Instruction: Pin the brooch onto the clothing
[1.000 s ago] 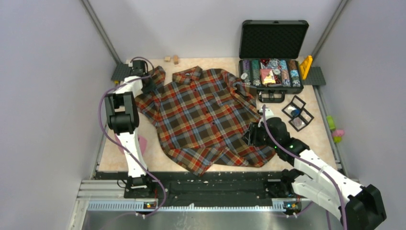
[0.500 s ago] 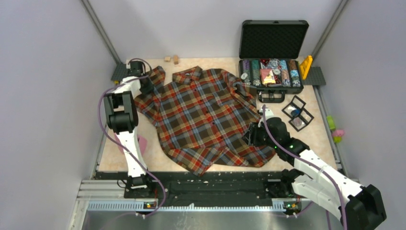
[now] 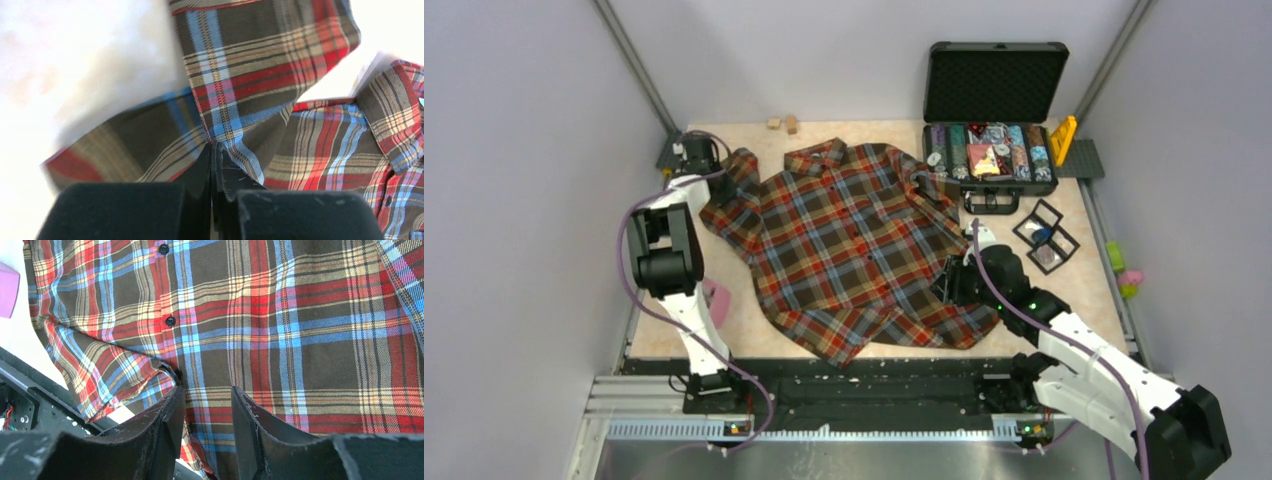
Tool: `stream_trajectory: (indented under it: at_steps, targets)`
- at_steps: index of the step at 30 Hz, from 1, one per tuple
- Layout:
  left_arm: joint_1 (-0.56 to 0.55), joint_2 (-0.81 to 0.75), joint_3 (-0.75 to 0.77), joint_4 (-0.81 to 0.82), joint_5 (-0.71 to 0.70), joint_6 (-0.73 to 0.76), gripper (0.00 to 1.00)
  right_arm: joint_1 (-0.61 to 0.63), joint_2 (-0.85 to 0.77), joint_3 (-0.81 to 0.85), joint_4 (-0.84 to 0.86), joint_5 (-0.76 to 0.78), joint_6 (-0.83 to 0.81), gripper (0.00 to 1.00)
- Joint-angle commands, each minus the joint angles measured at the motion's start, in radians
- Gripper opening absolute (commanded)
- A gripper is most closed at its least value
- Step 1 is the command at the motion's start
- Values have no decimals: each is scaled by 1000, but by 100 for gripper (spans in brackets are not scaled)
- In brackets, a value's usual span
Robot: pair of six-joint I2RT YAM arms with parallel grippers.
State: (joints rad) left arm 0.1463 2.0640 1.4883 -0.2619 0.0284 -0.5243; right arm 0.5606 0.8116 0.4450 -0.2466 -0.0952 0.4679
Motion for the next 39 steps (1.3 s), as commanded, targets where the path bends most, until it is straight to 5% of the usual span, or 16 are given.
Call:
stream_trajectory:
  at_steps: [1, 9, 16, 27, 33, 39]
  targets:
    - [42, -246, -164, 141, -165, -67, 0, 10, -20, 23, 31, 4, -4, 41]
    - [149, -599, -484, 128, -303, -113, 0, 10, -33, -3, 52, -10, 8, 40]
    - [276, -892, -705, 22, -273, -186, 0, 10, -57, -31, 86, -26, 37, 40]
    - [355, -1234, -825, -62, -350, -126, 2, 10, -76, -41, 59, -42, 38, 41]
    - [354, -1161, -717, -86, -261, -34, 27, 10, -91, -46, 44, -47, 36, 44]
    - [353, -1077, -614, -85, -177, 51, 64, 15, -80, -27, 47, -88, 5, 56]
